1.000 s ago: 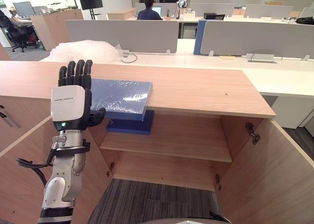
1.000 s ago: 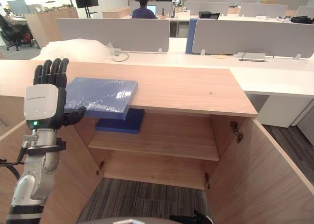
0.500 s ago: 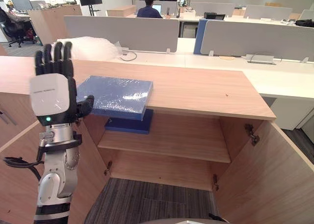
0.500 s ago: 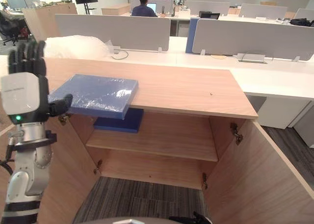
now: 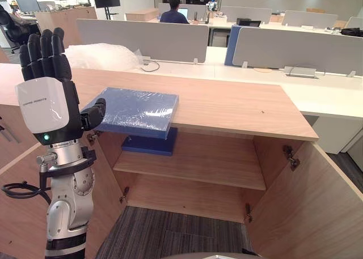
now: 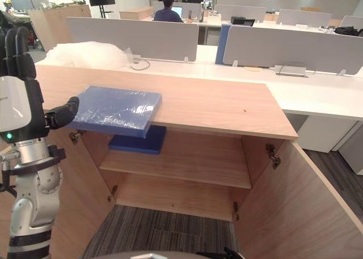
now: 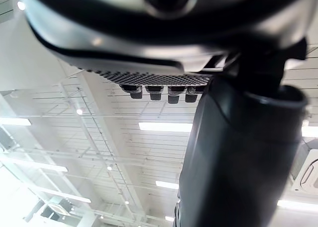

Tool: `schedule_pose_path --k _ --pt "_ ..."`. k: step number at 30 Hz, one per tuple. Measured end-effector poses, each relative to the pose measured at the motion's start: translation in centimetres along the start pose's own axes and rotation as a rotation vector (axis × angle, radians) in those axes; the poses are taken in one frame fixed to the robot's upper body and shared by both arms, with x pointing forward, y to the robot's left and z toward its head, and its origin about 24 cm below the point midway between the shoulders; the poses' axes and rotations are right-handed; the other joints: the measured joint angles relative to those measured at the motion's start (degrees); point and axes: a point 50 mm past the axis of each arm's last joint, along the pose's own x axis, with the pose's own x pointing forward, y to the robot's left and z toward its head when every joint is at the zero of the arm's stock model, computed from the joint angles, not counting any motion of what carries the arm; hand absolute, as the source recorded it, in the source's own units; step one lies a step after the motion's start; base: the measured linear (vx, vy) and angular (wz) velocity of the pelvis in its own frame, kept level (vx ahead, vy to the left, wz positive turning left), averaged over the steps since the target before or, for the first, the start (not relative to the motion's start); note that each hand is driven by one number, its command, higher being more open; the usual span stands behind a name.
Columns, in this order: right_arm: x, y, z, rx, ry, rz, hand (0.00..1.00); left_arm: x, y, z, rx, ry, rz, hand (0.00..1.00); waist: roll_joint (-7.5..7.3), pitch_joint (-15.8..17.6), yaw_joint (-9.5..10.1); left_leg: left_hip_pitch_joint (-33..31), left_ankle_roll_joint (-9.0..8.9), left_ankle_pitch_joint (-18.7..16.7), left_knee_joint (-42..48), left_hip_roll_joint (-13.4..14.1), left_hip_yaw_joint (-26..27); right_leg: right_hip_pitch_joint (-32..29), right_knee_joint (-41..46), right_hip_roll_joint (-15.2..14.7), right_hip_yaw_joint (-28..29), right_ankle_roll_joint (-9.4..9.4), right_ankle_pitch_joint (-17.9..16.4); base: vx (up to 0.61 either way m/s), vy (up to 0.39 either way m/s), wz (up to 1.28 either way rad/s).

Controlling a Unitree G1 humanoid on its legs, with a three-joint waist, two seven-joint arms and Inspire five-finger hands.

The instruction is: Walk over to the cabinet, pick up the folder, carry it to the office cabinet, place the folder inside the office cabinet, then close the office cabinet door

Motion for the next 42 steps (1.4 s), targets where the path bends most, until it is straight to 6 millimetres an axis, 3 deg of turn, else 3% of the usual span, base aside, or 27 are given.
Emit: schedule_pose_path --k 10,29,42 --pt "0.1 0.1 0.3 -0.006 0.000 0.003 1.00 -2.2 0.1 0.0 -0.049 0.015 -0.078 1.00 0.23 0.56 0.06 -0.10 0.00 0.00 -0.01 -0.02 -0.15 0.01 -0.01 0.01 -0.13 -0.06 -0.05 0.00 0.000 0.00" --pt "0.2 0.3 0.8 -0.058 -0.007 0.015 1.00 -4.1 -0.5 0.5 -0.063 -0.088 -0.226 1.00 0.58 1.55 0.69 -0.14 0.00 0.00 -0.19 -0.02 -0.20 -0.05 0.08 0.03 -0.19 -0.19 -0.13 0.00 0.000 0.00" --pt "0.2 1.0 2.0 -0.113 -0.058 0.035 1.00 -5.5 -3.2 -3.0 0.060 -0.089 -0.457 1.00 -0.18 3.25 -0.13 0.19 -0.10 -0.07 -0.29 0.13 0.00 0.05 0.02 0.09 -0.12 -0.54 -0.46 0.00 0.000 0.00"
